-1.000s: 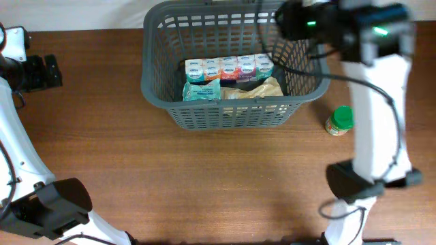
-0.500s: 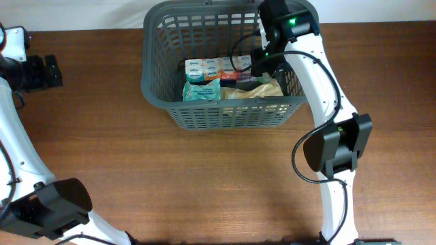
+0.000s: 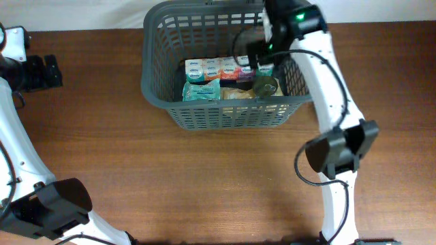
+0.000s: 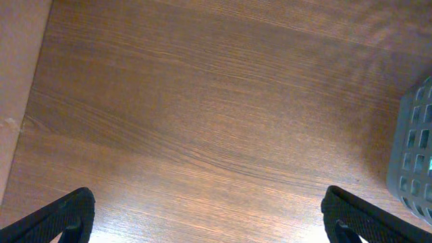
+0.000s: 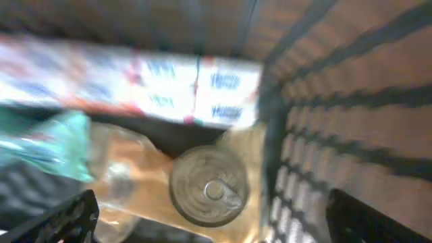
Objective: Pack container
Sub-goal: 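Carry the tuna can into the basket and release it, then move the right gripper back down onto the green-lidded jar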
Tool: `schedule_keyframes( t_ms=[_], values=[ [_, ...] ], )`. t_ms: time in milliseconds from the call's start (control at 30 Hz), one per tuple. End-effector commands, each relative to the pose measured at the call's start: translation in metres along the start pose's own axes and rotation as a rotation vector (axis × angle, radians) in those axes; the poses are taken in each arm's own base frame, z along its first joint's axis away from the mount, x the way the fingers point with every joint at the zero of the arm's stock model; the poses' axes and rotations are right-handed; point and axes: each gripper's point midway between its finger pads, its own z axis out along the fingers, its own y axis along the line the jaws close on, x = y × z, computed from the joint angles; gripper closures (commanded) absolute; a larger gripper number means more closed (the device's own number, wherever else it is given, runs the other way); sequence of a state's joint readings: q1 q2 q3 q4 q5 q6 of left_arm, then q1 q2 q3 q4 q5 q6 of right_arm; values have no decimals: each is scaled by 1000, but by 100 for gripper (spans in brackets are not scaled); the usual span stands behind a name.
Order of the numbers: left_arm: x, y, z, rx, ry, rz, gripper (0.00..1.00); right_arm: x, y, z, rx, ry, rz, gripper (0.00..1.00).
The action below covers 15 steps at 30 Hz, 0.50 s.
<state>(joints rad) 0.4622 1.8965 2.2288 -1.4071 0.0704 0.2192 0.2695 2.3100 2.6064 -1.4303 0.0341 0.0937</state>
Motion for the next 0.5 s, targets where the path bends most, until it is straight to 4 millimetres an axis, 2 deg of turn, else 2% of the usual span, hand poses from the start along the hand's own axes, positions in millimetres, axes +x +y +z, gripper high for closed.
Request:
schedule_keyframes(
  t_ms=[0,133,200,233,267,300,333,400,467],
  values=[
    [2,0,4,5,12,-11,1,-37,-32,-136,81,-332,36,0],
    [2,0,4,5,12,-11,1,-34,-82,-211,201,-485,125,0],
    [2,0,4,5,12,-11,1,-23,-113,-234,243,-509,190,0],
    [2,0,4,5,12,-11,1,-13,-138,-243,281,-508,244,0],
    [2,0,4,5,12,-11,1,-5,-158,-247,308,-503,300,0],
    [2,0,4,5,12,-11,1,15,-203,-251,364,-480,442,0],
    [2,0,4,5,12,-12,1,29,-233,-250,391,-456,535,0],
    [2,0,4,5,12,-11,1,50,-272,-237,387,-404,654,0],
    [2,0,4,5,12,-11,1,71,-298,-214,333,-330,744,0]
  ],
)
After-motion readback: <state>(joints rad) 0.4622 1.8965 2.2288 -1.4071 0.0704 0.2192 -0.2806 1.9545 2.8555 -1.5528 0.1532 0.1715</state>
